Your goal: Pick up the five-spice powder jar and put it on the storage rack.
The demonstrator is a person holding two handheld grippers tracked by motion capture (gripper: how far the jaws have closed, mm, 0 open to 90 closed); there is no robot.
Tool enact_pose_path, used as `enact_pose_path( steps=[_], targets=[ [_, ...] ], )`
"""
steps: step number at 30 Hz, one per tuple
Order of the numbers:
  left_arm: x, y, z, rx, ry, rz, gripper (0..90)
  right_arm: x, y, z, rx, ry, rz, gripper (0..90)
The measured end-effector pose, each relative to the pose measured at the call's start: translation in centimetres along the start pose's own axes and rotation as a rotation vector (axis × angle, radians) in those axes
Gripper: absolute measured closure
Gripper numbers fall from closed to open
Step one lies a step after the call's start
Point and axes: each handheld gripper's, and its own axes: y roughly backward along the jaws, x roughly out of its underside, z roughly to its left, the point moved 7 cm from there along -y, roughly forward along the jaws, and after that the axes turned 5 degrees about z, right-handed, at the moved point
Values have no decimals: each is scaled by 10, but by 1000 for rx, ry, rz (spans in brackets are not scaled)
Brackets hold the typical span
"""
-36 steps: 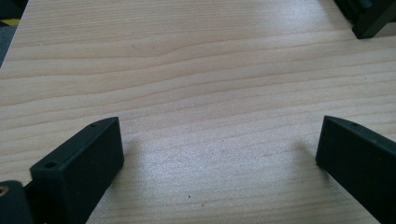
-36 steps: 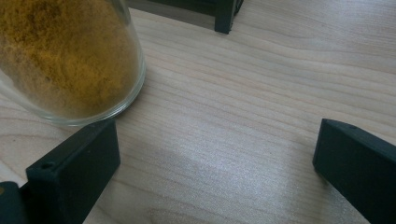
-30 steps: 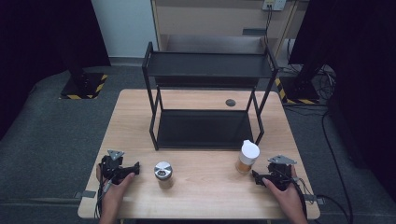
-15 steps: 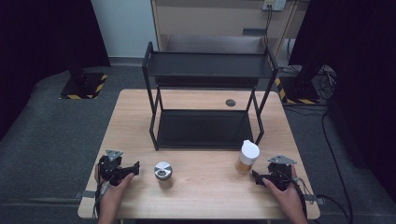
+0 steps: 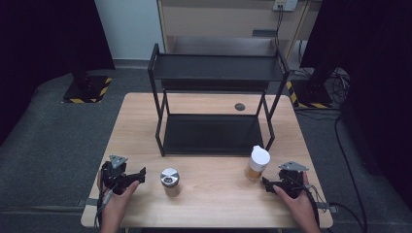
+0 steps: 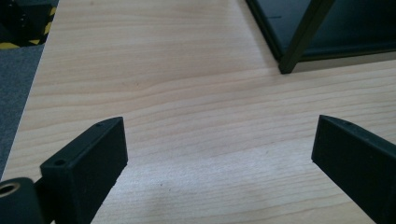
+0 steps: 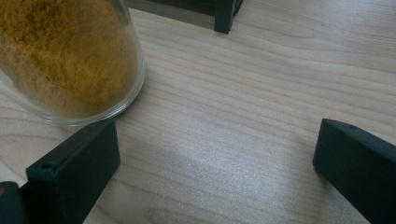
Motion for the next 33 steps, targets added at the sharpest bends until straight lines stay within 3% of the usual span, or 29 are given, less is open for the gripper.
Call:
enact_pose_path(
  steps=[20, 23, 33],
  targets=[
    [-18, 44, -23, 66, -50, -95, 22, 0, 0, 0, 0, 0, 0, 15],
    [-20, 50, -30, 50, -81, -105, 22, 0, 0, 0, 0, 0, 0, 15],
    [-25, 68, -47, 92, -114, -145, 21, 0, 0, 0, 0, 0, 0, 15]
  ],
)
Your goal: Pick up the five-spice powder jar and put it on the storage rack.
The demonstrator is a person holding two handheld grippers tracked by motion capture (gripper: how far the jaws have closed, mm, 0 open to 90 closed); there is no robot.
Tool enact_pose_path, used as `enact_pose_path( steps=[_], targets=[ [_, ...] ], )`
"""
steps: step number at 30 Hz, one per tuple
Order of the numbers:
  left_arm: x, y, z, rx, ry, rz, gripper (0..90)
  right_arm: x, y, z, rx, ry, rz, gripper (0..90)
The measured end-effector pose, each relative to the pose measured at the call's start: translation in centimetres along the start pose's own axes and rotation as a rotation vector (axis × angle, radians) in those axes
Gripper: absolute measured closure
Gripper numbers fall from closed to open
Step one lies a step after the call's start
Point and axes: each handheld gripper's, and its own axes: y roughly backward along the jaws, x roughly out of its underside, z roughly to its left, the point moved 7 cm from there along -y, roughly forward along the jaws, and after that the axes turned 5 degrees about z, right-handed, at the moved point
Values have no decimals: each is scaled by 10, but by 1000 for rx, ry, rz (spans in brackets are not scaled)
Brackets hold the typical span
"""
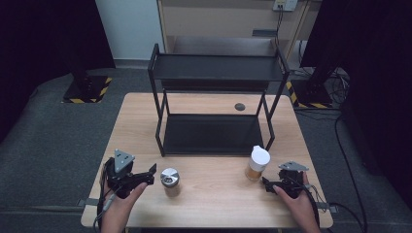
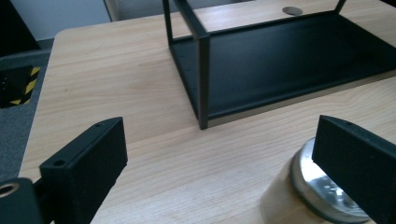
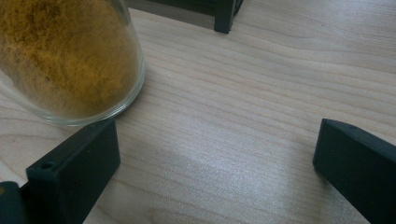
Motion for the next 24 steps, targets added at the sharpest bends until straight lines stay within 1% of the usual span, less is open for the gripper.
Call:
enact_pose_path(
  steps=[4, 10, 11, 15, 24],
  targets=[
    [-2, 1, -9, 19, -17, 0, 20, 0, 0, 0, 0, 1, 0, 15],
    [-5, 0, -23, 49, -53, 7, 20, 0, 0, 0, -1, 0, 0, 16],
    [-5, 0, -27, 59, -62, 6, 20, 0, 0, 0, -1, 0, 0, 16],
    [-4, -1, -32, 72, -58, 5, 20, 0, 0, 0, -2, -2, 0, 16],
    [0, -12, -46, 96, -95, 43, 20, 0, 0, 0, -3, -1, 0, 17]
  ],
)
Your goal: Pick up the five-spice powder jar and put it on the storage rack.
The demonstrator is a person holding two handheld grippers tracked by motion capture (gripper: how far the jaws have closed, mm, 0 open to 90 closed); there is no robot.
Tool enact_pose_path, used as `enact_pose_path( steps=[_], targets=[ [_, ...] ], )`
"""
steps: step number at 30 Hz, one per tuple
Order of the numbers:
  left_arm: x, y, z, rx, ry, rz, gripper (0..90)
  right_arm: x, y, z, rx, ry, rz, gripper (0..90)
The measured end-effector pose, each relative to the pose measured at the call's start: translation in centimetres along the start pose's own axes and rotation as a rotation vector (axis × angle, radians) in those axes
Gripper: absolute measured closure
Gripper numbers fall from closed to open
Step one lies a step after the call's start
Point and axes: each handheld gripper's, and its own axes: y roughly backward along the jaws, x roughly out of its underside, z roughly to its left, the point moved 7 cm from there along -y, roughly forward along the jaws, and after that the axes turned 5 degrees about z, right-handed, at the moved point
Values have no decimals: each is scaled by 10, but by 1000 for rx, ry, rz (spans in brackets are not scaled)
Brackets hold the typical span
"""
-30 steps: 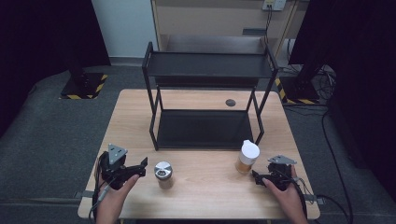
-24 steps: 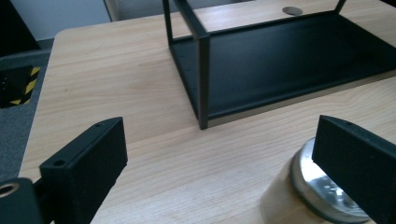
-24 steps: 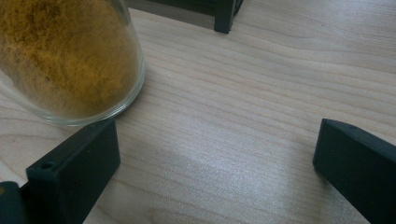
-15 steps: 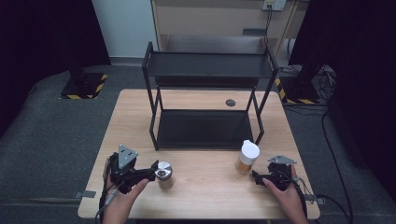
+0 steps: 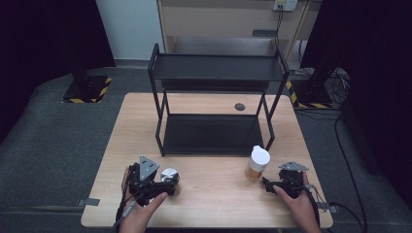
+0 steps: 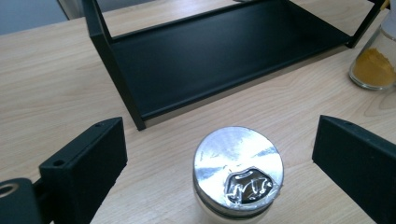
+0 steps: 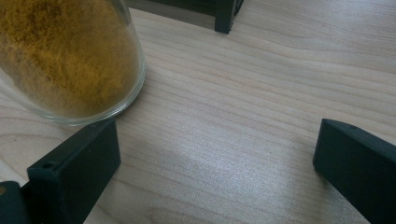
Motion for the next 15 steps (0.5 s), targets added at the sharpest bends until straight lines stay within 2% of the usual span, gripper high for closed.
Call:
enact_pose_path(
  steps=[13, 15],
  targets=[
    [8, -15, -7, 13, -18, 51, 20, 0, 0, 0, -1, 1, 0, 17],
    [10, -18, -6, 23, -8, 59, 20, 0, 0, 0, -2, 1, 0, 17]
  ],
)
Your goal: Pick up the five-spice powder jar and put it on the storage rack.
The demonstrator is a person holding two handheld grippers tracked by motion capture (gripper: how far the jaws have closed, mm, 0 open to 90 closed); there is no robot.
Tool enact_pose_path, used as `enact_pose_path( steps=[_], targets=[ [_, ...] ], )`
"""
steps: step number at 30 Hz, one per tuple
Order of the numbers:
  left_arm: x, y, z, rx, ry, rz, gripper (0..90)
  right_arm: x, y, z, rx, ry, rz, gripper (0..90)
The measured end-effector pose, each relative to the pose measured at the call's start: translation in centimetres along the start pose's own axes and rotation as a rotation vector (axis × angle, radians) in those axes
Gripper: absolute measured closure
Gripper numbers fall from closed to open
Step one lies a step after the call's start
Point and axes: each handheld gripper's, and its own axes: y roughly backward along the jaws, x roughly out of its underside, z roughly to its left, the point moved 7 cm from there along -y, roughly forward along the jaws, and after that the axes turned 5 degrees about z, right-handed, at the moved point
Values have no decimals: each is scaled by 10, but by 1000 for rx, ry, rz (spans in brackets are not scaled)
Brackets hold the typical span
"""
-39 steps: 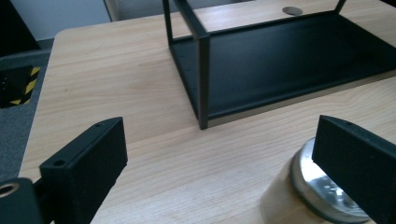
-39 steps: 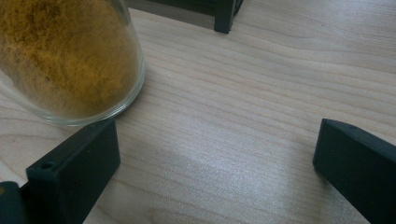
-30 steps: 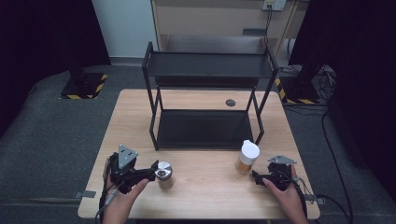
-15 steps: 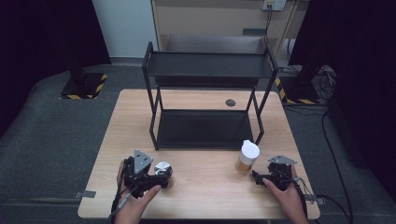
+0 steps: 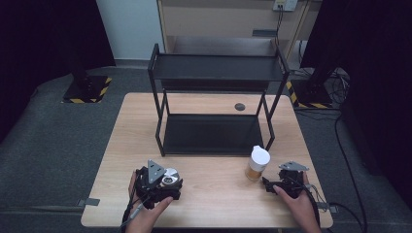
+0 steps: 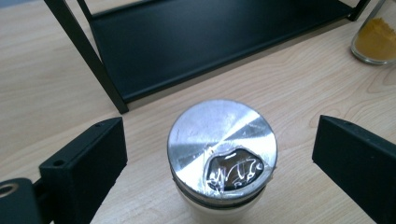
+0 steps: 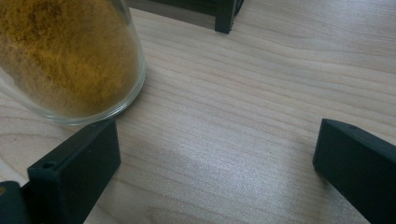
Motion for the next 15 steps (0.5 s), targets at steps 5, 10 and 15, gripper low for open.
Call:
enact_pose_path(
  steps=[5, 10, 15],
  targets=[
    [6, -9, 0, 11, 10, 24, 20, 0, 0, 0, -1, 1, 0, 17],
    [10, -15, 1, 9, 13, 41, 21, 0, 0, 0, -1, 2, 0, 17],
    [14, -21, 2, 8, 19, 58, 22, 0, 0, 0, -2, 2, 0, 17]
  ],
)
